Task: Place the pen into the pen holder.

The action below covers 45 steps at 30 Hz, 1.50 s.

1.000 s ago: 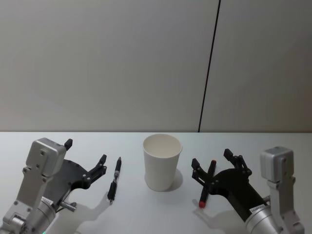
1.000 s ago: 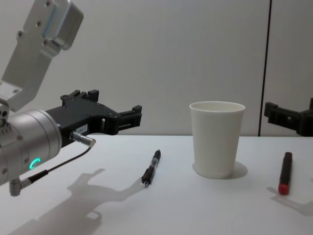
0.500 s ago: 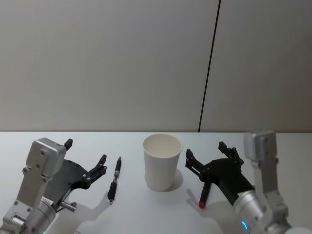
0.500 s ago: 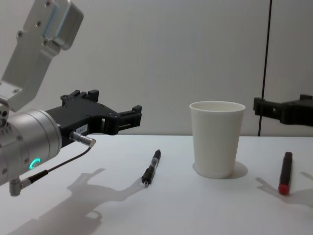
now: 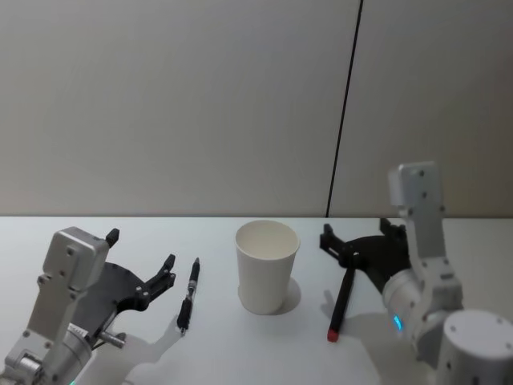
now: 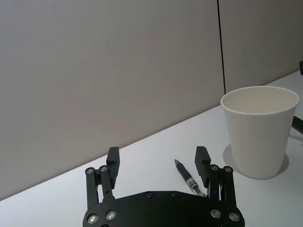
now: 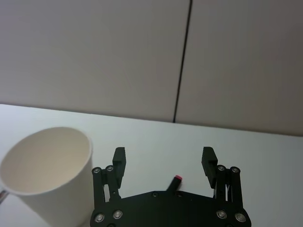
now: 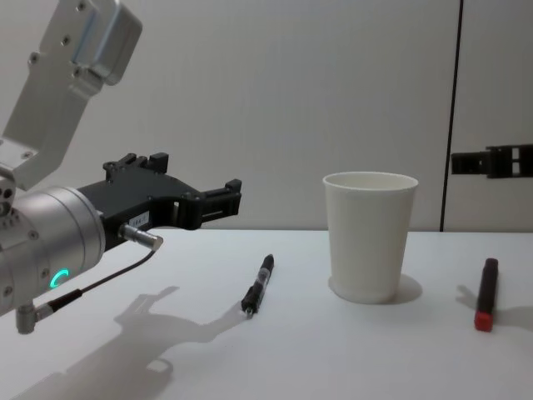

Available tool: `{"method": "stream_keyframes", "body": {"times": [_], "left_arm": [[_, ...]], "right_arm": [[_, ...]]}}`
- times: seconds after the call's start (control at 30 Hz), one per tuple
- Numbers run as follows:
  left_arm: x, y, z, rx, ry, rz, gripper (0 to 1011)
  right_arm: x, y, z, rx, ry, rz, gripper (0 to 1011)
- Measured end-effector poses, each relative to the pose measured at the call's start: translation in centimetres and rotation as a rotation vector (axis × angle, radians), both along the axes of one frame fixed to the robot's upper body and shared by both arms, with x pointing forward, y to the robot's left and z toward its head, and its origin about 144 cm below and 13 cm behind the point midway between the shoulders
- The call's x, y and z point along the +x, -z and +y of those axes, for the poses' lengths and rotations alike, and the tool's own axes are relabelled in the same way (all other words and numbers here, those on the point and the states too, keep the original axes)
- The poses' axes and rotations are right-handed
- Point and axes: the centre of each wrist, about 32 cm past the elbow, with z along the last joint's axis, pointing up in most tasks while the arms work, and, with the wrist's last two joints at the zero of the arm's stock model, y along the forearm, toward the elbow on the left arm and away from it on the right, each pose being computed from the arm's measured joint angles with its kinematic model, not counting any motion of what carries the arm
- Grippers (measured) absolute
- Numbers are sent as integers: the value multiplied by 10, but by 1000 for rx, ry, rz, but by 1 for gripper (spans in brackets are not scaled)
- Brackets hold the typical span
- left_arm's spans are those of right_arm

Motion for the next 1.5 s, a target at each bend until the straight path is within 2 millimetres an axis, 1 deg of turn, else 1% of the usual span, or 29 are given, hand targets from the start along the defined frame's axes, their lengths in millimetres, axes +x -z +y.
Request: {"method": "stream_keyframes", "body": {"times": [0.07, 0.2, 0.37, 0.57, 0.73, 1.0, 1.27, 1.5], "left_arm": [[0, 0, 0, 0, 0, 0, 1002], [0, 0, 0, 0, 0, 0, 1002], [0, 0, 0, 0, 0, 0, 1002], [0, 0, 0, 0, 0, 0, 1002], [0, 0, 0, 0, 0, 0, 1002], [0, 0, 0, 0, 0, 0, 1001], [0, 0, 0, 0, 0, 0, 1002], [0, 0, 0, 0, 0, 0, 1002]], "right_arm": [[5, -11, 1, -13, 41, 41, 1004], [10, -22, 1, -24, 87, 94, 1004], [16, -32, 1, -29, 130, 163, 1004], [23, -38, 0, -24, 173, 259, 1004], [27, -39, 0, -6, 193, 338, 1004], [31, -32, 5, 34, 201, 445, 1003], [34, -27, 12, 57, 189, 479, 1004], [37, -28, 16, 69, 172, 476, 1004]]}}
